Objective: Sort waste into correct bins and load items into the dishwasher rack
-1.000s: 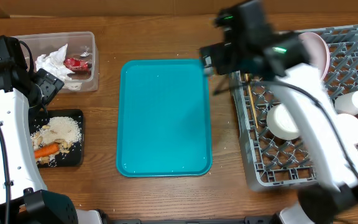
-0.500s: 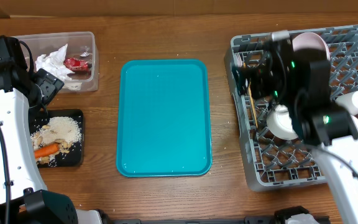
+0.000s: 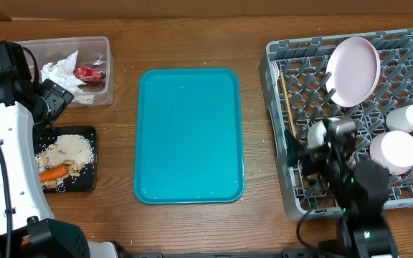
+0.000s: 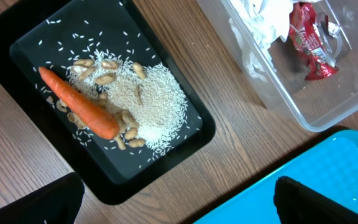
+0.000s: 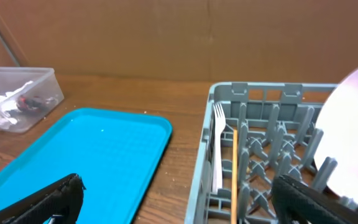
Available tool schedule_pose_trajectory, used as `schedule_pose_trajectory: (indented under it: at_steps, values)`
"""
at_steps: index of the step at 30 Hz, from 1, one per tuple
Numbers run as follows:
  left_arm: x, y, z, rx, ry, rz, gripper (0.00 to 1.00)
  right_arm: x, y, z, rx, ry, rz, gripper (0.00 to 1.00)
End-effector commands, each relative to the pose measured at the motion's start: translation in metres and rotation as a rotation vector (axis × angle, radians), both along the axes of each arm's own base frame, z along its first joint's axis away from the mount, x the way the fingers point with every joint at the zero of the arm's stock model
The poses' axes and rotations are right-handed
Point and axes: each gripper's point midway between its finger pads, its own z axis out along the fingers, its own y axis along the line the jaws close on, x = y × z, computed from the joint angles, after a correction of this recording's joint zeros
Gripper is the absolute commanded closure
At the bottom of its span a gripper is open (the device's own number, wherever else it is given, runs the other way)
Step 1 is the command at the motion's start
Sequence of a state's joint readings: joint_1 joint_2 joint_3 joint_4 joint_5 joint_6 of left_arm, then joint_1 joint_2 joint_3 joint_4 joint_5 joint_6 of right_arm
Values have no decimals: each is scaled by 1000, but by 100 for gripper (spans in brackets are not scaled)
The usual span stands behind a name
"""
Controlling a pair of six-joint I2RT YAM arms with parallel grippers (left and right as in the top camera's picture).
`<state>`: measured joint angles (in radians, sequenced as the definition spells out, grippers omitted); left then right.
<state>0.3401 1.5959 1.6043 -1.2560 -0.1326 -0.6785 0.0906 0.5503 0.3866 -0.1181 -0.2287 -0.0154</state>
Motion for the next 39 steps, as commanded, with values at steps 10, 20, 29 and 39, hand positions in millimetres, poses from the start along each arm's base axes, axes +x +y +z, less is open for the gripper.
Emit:
schedule_pose_trajectory:
  at_steps: [10,20,29,39]
  values:
    - [4,1,6,19,-14,-7,0,-24,-6,-18,-10,-96,-7,0]
    - [4,1,6,19,-14,-7,0,-38,-17,-2,-19,-278,-68,0]
    - [4,1,6,19,-13,-8,0,-39,-36,8,31,-338,-188,0]
    - [4,1,6,19,-14,-7,0,-34,-35,-8,30,-361,-184,0]
